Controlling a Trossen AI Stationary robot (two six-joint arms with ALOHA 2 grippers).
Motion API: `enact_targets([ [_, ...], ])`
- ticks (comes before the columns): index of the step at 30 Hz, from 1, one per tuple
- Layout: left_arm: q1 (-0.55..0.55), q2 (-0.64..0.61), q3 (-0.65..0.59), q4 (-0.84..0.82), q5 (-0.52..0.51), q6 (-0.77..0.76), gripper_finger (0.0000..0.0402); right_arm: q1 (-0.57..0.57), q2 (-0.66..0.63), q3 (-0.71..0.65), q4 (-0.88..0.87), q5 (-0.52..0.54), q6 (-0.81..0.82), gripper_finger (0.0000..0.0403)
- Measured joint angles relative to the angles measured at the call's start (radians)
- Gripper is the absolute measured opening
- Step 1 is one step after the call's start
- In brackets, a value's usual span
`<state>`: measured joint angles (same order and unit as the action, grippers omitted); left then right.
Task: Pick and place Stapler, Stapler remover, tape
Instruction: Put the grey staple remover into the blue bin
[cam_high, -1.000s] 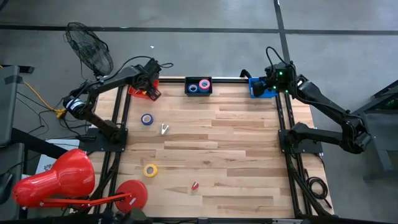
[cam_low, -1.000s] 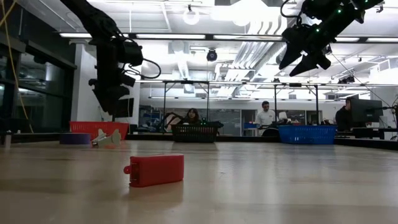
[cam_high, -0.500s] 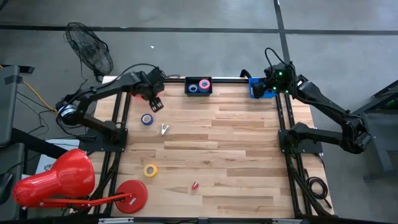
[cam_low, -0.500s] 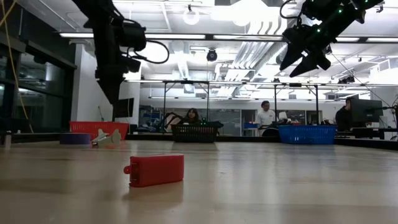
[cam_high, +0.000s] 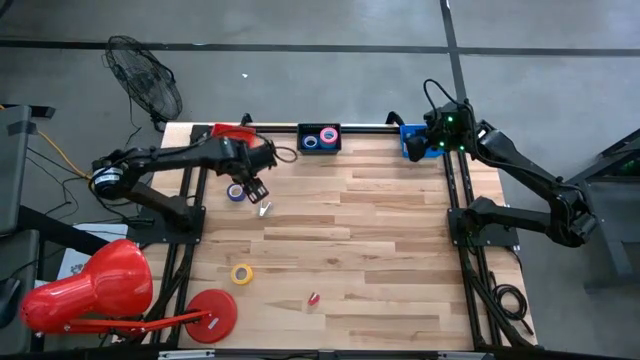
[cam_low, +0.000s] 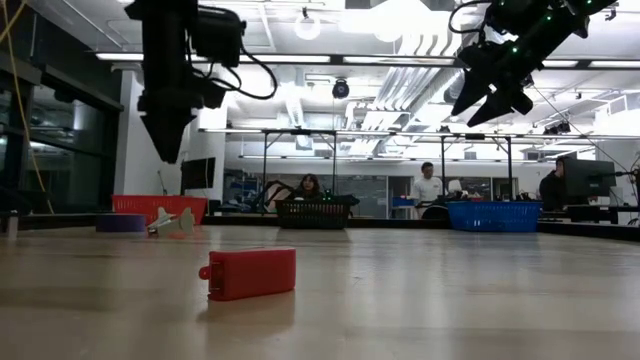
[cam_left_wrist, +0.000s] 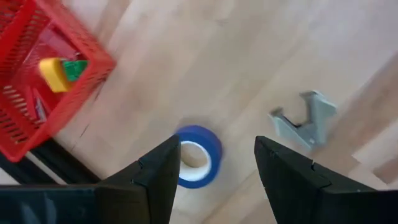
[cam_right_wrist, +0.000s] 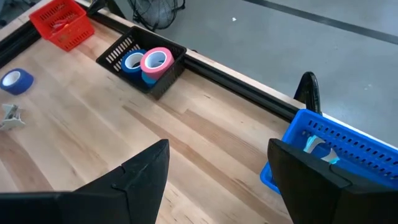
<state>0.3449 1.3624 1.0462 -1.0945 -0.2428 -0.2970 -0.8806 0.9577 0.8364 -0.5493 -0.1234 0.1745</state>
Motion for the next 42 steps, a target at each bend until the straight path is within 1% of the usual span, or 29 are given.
enact_targets([
  [2, -0.040, 0.000, 0.000, -0.008, -0.006, -0.020, 0.0211, 0.000, 0.000, 0.000, 0.000, 0.000, -0.006, 0.0264],
  [4, -0.077, 0.000, 0.000, -0.015, -0.018, -0.058, 0.0229, 0.000, 0.000, 0.000, 0.000, -0.008, -0.023, 0.0264],
  [11, -0.191, 0.012, 0.000, -0.042, -0.048, -0.216, 0.0319, 0.000, 0.000, 0.000, -0.001, -0.030, -0.052, 0.0264],
  [15, -0.289, 0.009, -0.019, -0.024, -0.116, -0.326, 0.0349, 0.000, 0.000, 0.000, -0.001, -0.052, -0.069, 0.0264],
  [19, -0.404, 0.011, -0.081, 0.013, -0.171, -0.494, 0.0355, 0.000, 0.000, 0.000, -0.008, -0.056, -0.078, 0.0264],
  [22, -0.499, 0.011, -0.132, 0.091, -0.216, -0.611, 0.0356, 0.000, 0.000, 0.000, -0.020, -0.065, -0.096, 0.0264],
  [24, -0.562, 0.011, -0.162, 0.150, -0.271, -0.686, 0.0356, 0.000, 0.000, 0.000, -0.023, -0.070, -0.105, 0.0264],
  [27, -0.642, 0.010, -0.216, 0.186, -0.350, -0.807, 0.0356, 0.000, 0.000, 0.000, -0.029, -0.071, -0.116, 0.0264],
  [29, -0.684, 0.016, -0.256, 0.195, -0.378, -0.897, 0.0356, 0.000, 0.000, 0.000, -0.030, -0.074, -0.129, 0.0264],
  [31, -0.720, 0.022, -0.303, 0.220, -0.378, -0.972, 0.0356, 0.000, 0.000, 0.000, -0.031, -0.075, -0.131, 0.0264],
  [35, -0.770, 0.050, -0.400, 0.350, -0.400, -1.046, 0.0356, 0.000, 0.000, 0.000, -0.031, -0.077, -0.141, 0.0264],
  [39, -0.780, 0.092, -0.484, 0.521, -0.403, -1.062, 0.0356, 0.000, 0.000, 0.000, -0.031, -0.087, -0.153, 0.0264],
  [42, -0.779, 0.126, -0.523, 0.624, -0.438, -1.076, 0.0356, 0.000, 0.000, 0.000, -0.031, -0.089, -0.156, 0.0264],
])
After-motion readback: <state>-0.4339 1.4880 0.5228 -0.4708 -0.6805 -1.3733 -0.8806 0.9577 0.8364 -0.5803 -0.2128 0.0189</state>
